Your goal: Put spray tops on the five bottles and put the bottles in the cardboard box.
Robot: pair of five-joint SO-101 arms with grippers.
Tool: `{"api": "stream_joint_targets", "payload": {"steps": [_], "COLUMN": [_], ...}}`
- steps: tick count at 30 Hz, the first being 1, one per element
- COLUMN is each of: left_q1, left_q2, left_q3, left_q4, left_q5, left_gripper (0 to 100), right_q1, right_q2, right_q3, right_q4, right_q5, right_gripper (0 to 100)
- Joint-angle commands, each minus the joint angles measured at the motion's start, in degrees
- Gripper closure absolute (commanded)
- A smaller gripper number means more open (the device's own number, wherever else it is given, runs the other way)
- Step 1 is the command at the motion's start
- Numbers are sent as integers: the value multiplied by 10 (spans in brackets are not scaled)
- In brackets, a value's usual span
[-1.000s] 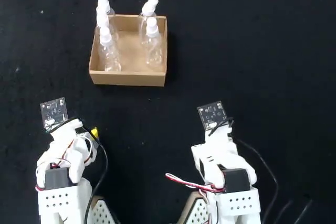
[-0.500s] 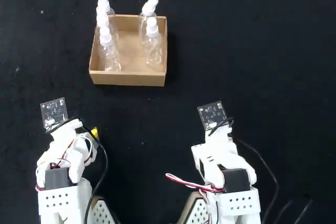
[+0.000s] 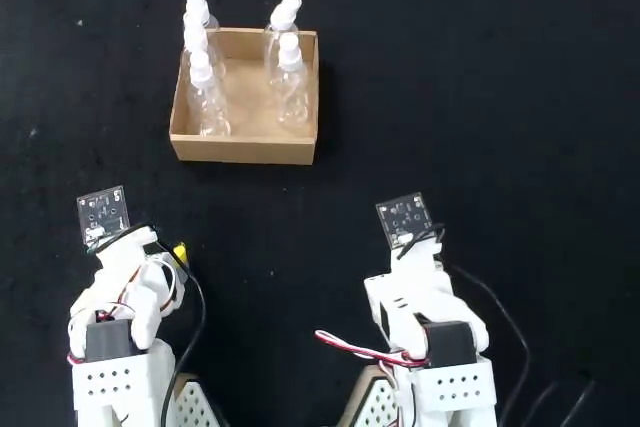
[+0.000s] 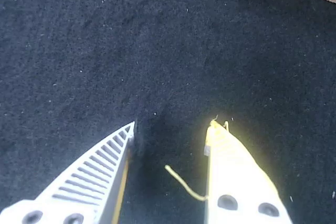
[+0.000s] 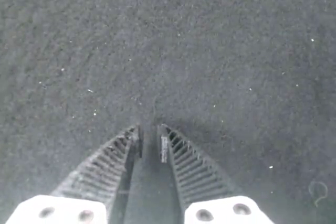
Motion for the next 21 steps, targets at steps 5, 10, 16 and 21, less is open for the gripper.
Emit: {"api": "stream_joint_targets", "payload": {"steps": [5,10,16,21], "left_q1": [-3,1,-2,1], "left_q2": [-4,-5,-8,-8], "left_q3": [15,15,15,15], "left_q4": [3,3,2,2], "left_q5": [-3,-3,-4,-3], "left_gripper": [801,801,801,801], "right_q1": [2,2,2,2], "right_q2": [-53,-53,-53,-53], "right_q3": [-3,-3,-3,-3], "right_q4": [4,4,4,4], "right_q5": [-3,-3,-3,-3], "right_gripper": [987,987,987,987]}}
